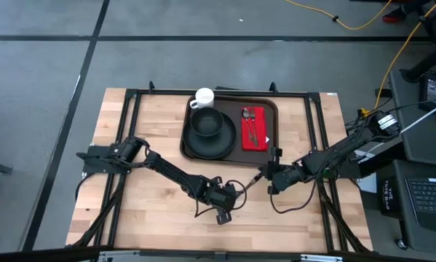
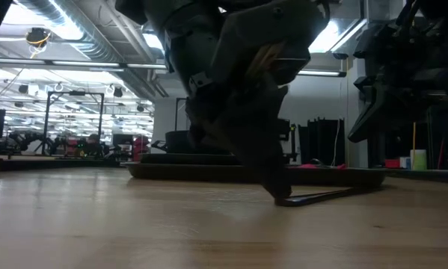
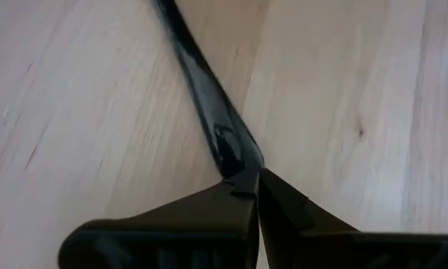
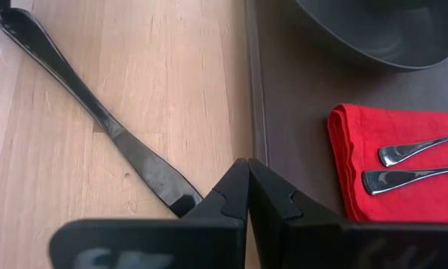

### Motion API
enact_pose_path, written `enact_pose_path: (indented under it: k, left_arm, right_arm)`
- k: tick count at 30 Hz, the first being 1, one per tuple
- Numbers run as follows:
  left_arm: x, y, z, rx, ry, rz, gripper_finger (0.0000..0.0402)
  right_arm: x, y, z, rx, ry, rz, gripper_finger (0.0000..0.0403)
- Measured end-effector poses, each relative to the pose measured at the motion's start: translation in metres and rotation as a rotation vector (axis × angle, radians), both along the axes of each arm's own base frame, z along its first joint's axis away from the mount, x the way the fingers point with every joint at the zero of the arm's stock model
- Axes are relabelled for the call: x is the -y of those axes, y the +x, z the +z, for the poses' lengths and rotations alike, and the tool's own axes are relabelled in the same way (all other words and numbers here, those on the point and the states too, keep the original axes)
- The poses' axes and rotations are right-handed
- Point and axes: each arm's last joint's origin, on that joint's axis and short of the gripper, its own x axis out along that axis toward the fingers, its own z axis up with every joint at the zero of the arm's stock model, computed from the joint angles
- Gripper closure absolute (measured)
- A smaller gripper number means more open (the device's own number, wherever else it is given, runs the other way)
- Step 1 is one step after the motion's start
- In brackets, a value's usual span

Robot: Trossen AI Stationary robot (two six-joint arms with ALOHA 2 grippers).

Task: Set up tray
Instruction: Put the black knife on the red napkin to the right of the black fork

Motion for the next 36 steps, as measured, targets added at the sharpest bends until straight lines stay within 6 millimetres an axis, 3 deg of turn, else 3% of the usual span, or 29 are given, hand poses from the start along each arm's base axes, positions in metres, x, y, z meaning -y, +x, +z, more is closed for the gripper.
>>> enact_pose_path:
  k: [24, 36]
  left_arm:
    - [-0.01, -0.001, -0.001, -0.035, 0.046, 0.026, 0.04]
    - [-0.007, 0.005, 0.01, -0.016, 0.073, -0.044, 0.04]
  right_arm:
    - [0.0, 0.0, 0.0, 0.0, 0.0, -0.001, 0.0391]
    - [0.0, 0.0, 0.0, 0.0, 0.0, -0.001, 0.0391]
